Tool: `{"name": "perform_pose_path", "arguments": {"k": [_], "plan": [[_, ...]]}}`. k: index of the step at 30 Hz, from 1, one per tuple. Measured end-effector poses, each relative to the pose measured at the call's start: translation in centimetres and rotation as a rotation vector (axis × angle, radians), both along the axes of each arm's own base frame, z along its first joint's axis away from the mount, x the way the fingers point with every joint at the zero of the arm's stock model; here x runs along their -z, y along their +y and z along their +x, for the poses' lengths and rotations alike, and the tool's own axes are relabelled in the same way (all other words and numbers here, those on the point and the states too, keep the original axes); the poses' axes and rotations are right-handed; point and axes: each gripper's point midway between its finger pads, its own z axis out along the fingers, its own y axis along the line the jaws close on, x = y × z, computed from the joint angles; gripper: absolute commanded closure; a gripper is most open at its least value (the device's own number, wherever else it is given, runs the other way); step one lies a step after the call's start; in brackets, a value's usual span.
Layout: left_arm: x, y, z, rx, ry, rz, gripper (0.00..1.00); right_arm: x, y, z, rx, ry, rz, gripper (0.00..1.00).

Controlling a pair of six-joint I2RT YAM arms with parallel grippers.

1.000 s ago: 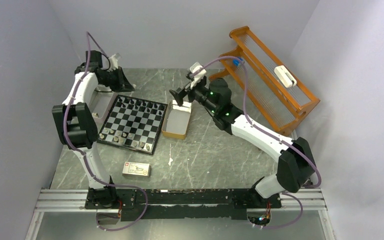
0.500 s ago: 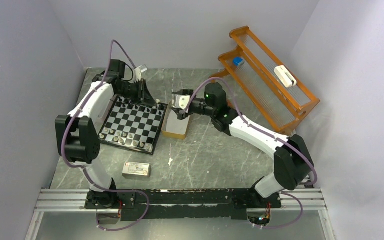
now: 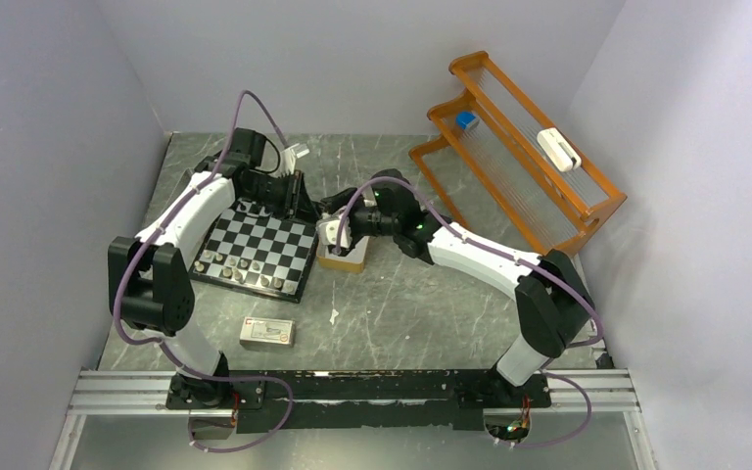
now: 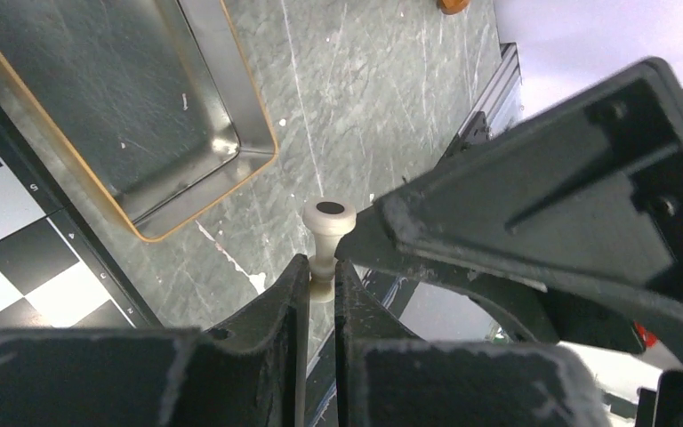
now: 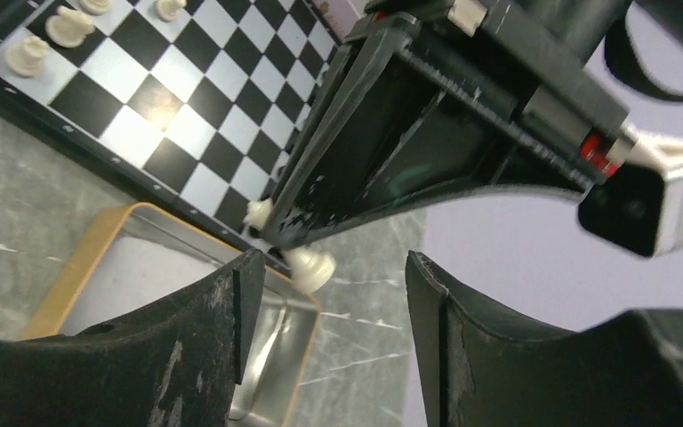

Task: Set up the chess pieces on the board
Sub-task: Place the chess piece on the chessboard.

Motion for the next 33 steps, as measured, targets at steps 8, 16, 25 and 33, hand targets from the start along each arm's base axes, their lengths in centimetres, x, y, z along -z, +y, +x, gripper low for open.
{"name": "perform_pose_path", "arguments": {"k": [8, 16, 25, 33], "plan": [[0.2, -0.4, -0.9, 0.02, 0.007, -0.009, 0.95, 0.0, 0.7, 0.0, -0.016, -0.118, -0.076, 0.42], [0.3, -0.6, -1.4, 0.033, 0.017, -0.003, 0.95, 1.7, 0.5, -0.5, -0.015, -0.146, -0.134, 0.5], [0.3, -0.6, -1.7, 0.035, 0.027, 0.001, 0.95, 2.3, 1.0, -1.3, -0.034, -0.156, -0.133, 0.78], [0.4, -0.4, -2.1, 0.029, 0.044, 0.015, 0.81, 2.1, 1.1, -1.6, -0.007, -0.124, -0.097, 0.99]]}}
